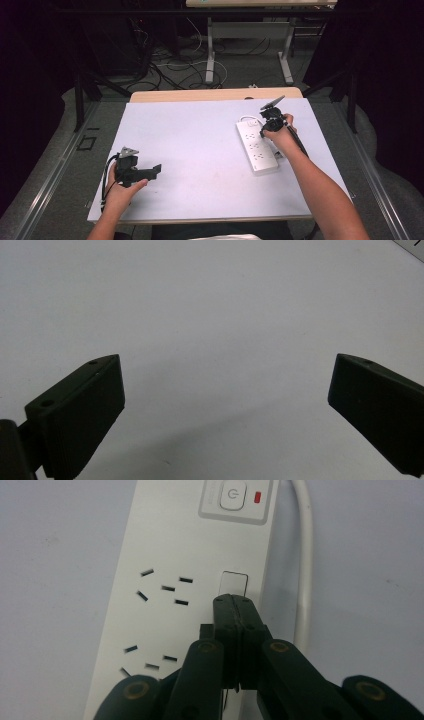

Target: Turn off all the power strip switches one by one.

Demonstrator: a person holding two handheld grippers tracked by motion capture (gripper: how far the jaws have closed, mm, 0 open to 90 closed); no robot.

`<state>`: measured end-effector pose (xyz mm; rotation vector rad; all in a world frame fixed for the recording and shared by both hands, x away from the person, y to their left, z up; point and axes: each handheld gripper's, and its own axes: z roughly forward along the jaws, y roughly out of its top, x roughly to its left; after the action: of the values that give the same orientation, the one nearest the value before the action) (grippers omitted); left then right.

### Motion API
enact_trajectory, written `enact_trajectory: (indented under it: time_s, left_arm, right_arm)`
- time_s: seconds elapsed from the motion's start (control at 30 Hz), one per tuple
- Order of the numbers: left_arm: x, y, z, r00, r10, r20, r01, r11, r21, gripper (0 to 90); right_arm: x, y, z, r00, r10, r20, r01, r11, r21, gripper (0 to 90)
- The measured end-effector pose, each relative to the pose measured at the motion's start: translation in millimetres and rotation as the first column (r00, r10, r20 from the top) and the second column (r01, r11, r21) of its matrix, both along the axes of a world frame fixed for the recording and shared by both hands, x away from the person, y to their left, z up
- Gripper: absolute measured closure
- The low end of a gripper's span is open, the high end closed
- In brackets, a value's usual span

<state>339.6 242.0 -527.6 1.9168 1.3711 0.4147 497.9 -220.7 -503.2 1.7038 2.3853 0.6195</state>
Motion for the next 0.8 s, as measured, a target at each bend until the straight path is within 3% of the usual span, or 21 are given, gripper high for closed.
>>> enact_trajectory:
  time_s: [0.37, 0.8]
  left_arm:
    - [-0.3, -0.7, 0.1, 1.0, 0.003, 0.002, -0.003, 1.0, -0.003, 1.8]
    - [1.8, -2.3, 1.2, 1.0, -0.008, -0.004, 0.008, 1.0, 0.003, 1.8]
  right_arm:
    - [-8.3, -2.6, 3.5, 0.9997, 0.018, 0.019, -0.018, 1.0, 0.012, 90.0]
    - [-19.8, -7.2, 10.0, 0.9995, 0.032, 0.002, -0.032, 0.999, -0.008, 90.0]
